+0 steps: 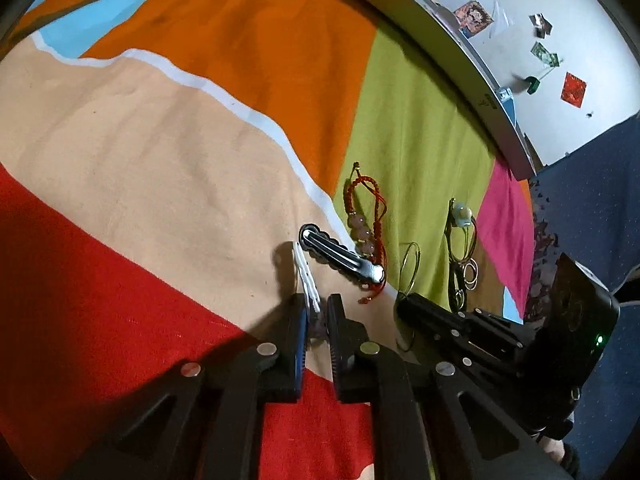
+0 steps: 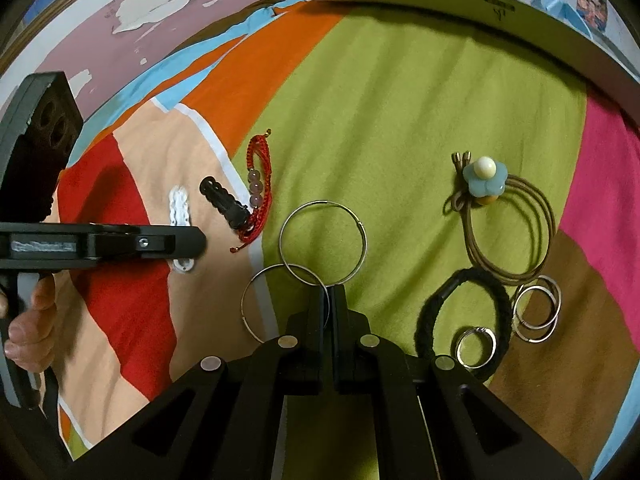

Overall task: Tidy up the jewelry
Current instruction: 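Grasp the silver hair barrette with the left tool while the right tool grasps a silver hoop, then carry the barrette in the left tool while the right tool carries the hoop to the tray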

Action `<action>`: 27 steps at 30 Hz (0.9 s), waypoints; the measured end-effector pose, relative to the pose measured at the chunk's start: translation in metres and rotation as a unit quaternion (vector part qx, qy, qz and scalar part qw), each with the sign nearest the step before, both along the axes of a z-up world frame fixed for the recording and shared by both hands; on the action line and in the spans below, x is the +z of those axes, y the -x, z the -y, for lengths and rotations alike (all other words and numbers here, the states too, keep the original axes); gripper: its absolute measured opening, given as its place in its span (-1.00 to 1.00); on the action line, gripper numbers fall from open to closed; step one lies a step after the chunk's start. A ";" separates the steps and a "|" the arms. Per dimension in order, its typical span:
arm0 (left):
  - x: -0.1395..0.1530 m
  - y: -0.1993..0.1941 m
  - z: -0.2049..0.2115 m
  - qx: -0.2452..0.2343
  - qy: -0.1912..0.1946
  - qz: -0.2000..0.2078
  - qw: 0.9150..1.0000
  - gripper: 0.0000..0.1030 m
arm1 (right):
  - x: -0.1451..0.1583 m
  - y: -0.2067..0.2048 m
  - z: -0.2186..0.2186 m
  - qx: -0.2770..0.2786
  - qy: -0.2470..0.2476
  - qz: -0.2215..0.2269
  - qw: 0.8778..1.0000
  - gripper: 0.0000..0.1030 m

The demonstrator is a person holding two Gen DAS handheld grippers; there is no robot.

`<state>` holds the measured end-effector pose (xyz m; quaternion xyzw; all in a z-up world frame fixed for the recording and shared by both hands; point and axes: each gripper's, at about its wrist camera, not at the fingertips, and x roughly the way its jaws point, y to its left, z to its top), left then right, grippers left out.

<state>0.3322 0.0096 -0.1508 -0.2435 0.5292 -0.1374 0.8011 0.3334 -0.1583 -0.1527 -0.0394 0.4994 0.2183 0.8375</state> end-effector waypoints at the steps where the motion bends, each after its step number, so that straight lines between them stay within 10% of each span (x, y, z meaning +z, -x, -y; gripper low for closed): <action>1: 0.003 0.002 0.002 -0.006 -0.012 0.008 1.000 -0.81 | -0.001 -0.001 -0.001 -0.002 -0.003 -0.003 1.000 -0.93; 16: 0.077 0.016 0.030 -0.049 -0.100 0.149 0.982 -0.81 | 0.053 0.011 0.006 -0.026 -0.019 0.105 0.994 -0.94; 27: 0.162 -0.095 0.084 -0.086 -0.084 0.200 0.972 -0.81 | 0.131 -0.019 0.065 -0.092 -0.045 0.232 0.967 -0.94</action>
